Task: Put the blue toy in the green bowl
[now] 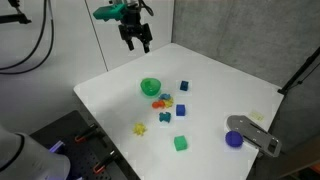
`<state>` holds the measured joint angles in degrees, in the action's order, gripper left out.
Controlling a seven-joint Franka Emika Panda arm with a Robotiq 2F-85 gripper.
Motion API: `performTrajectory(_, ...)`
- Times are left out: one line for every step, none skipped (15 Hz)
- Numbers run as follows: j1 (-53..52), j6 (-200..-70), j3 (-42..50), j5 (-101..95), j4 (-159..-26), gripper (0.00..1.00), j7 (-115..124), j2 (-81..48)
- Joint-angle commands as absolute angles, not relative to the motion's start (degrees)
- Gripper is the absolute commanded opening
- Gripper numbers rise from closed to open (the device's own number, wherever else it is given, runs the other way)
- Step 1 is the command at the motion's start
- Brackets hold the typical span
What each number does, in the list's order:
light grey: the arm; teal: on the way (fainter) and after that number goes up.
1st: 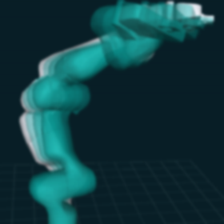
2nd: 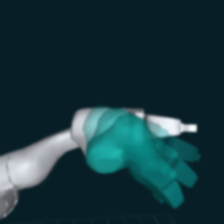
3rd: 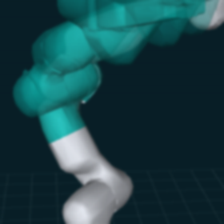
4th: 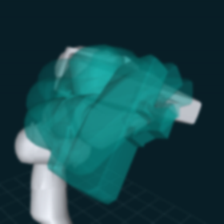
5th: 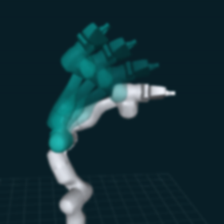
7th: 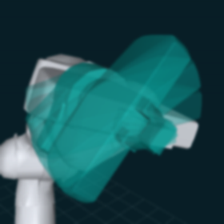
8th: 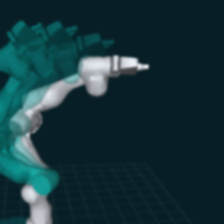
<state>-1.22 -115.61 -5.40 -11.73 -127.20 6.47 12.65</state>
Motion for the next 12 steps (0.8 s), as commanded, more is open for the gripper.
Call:
performTrajectory(-0.48, -121.11, -3.92, -12.15, -126.07, 1.00, 7.85, 7.91)
performTrajectory(-0.25, -122.56, -3.51, -12.10, -125.77, 1.00, 8.11, 6.20)
performTrajectory(-0.04, -123.86, -3.19, -12.30, -125.58, 1.00, 8.67, 4.72)
performTrajectory(0.28, -125.69, -2.97, -13.14, -125.50, 1.00, 10.37, 2.91)
performTrajectory(0.41, -127.02, -2.65, -13.09, -125.43, 1.00, 11.42, 1.40)
performTrajectory(0.47, -128.65, -2.36, -13.23, -125.40, 1.00, 13.02, -0.32)
performTrajectory(0.42, -130.21, -2.01, -13.28, -125.38, 1.00, 14.27, -1.80)
performTrajectory(0.30, -131.94, -1.60, -13.10, -125.23, 1.00, 15.73, -3.59)
performTrajectory(0.14, -133.56, -1.24, -12.69, -125.03, 1.00, 16.51, -5.20)
performTrajectory(0.02, -135.04, -0.89, -12.04, -124.89, 1.00, 16.92, -6.57)
performTrajectory(-0.06, -137.01, -0.50, -12.02, -124.89, 1.00, 17.72, -7.94)
performTrajectory(-0.15, -138.68, -0.07, -11.80, -124.74, 1.00, 18.43, -9.30)
